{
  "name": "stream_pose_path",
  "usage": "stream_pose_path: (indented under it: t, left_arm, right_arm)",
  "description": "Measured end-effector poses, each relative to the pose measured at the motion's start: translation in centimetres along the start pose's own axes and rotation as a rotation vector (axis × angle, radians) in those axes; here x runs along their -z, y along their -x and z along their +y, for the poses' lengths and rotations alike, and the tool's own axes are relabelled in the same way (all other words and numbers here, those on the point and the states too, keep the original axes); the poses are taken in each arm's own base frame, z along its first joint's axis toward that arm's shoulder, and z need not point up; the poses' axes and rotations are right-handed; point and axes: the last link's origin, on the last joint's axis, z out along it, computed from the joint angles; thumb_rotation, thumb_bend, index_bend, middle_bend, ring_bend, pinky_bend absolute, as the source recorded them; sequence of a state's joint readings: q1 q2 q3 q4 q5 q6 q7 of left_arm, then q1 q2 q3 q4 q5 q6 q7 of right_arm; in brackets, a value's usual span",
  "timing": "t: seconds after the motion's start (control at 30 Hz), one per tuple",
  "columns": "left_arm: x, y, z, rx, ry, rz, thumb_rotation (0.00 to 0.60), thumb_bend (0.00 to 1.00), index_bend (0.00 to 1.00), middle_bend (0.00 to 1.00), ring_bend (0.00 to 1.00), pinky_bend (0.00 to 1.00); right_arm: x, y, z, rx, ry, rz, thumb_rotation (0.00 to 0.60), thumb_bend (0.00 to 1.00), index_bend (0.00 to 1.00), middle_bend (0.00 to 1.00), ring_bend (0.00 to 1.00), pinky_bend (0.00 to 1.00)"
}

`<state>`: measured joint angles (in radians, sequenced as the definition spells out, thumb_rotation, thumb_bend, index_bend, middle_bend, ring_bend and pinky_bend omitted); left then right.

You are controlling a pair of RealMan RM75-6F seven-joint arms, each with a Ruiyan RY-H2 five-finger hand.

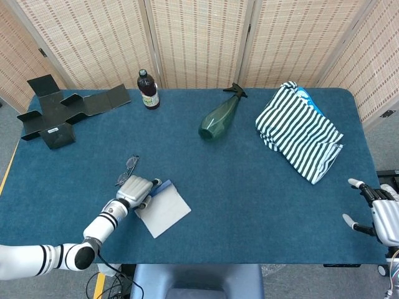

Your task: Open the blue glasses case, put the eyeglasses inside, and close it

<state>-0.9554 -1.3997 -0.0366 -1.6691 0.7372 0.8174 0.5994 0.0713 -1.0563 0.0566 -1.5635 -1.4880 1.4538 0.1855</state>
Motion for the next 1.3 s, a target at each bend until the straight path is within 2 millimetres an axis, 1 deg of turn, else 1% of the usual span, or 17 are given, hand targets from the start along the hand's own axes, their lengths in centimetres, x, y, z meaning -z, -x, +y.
stream_pose_path:
  t: [0.1,0.27,0.37,0.43,0.5,0.6,0.67,0.8,1.0,1.17,1.3]
  left_arm:
    - [0.9,-0.1,1.3,-0.024,0.056,0.011,0.600,0.59,0.23,0.92,0.97,1.00]
    - [3.0,-0.9,2.0,-0.084,0.108,0.067,0.600,0.59,0.23,0.92,0.97,1.00]
    - [4.7,-1.3,1.7,-0.117,0.127,0.087,0.600,0.59,0.24,0.92,0.97,1.00]
    - [5.8,-1.2,1.2,-0.151,0.133,0.087,0.600,0.59,0.24,0.92,0.97,1.00]
    - [6.8,-0.6,0.7,-0.182,0.138,0.071,0.600,0.59,0.24,0.92,0.97,1.00]
    - [7.8,0.6,-0.1,-0.210,0.133,0.035,0.600,0.59,0.25,0.92,0.97,1.00]
    - [8.1,1.1,-0.5,-0.222,0.126,0.022,0.600,0.59,0.25,0.92,0.97,1.00]
    - [7.9,2.0,-1.2,-0.246,0.110,0.007,0.600,0.59,0.26,0.92,0.97,1.00]
    - [7.7,3.5,-1.3,-0.301,0.114,-0.018,0.600,0.59,0.26,0.92,0.97,1.00]
    - [7.6,4.1,-1.6,-0.379,0.105,-0.028,0.600,0.59,0.26,0.92,0.97,1.00]
    - [7.3,4.4,-2.2,-0.473,0.067,-0.027,0.600,0.59,0.25,0.92,0.97,1.00]
  right_arm:
    - [-0.1,0.0,-0.1,0.000,-0.004,0.001,0.600,0.21,0.18,0.28,0.37,0.26]
    - [-0.4,0.1,-0.2,-0.002,-0.011,-0.001,0.600,0.21,0.18,0.28,0.37,0.26]
    - [-0.5,0.3,-0.4,-0.007,-0.020,-0.004,0.600,0.21,0.18,0.28,0.38,0.26]
    - [-0.6,0.3,-0.5,-0.010,-0.025,-0.005,0.600,0.21,0.18,0.28,0.38,0.26]
    - [-0.7,0.4,-0.5,-0.012,-0.029,-0.007,0.600,0.21,0.18,0.28,0.38,0.26]
    - [-0.8,0.4,-0.6,-0.012,-0.033,-0.007,0.600,0.21,0.18,0.29,0.38,0.26]
    - [-0.8,0.4,-0.6,-0.012,-0.035,-0.005,0.600,0.21,0.18,0.29,0.38,0.26]
    - [-0.8,0.3,-0.7,-0.011,-0.037,-0.002,0.600,0.21,0.18,0.29,0.38,0.26]
    - [-0.7,0.3,-0.6,-0.010,-0.032,-0.002,0.600,0.21,0.18,0.30,0.39,0.26]
    - [-0.5,0.2,-0.4,-0.009,-0.025,0.001,0.600,0.21,0.18,0.30,0.39,0.26]
    - [-0.5,0.2,-0.3,-0.009,-0.021,0.000,0.600,0.21,0.18,0.30,0.40,0.26]
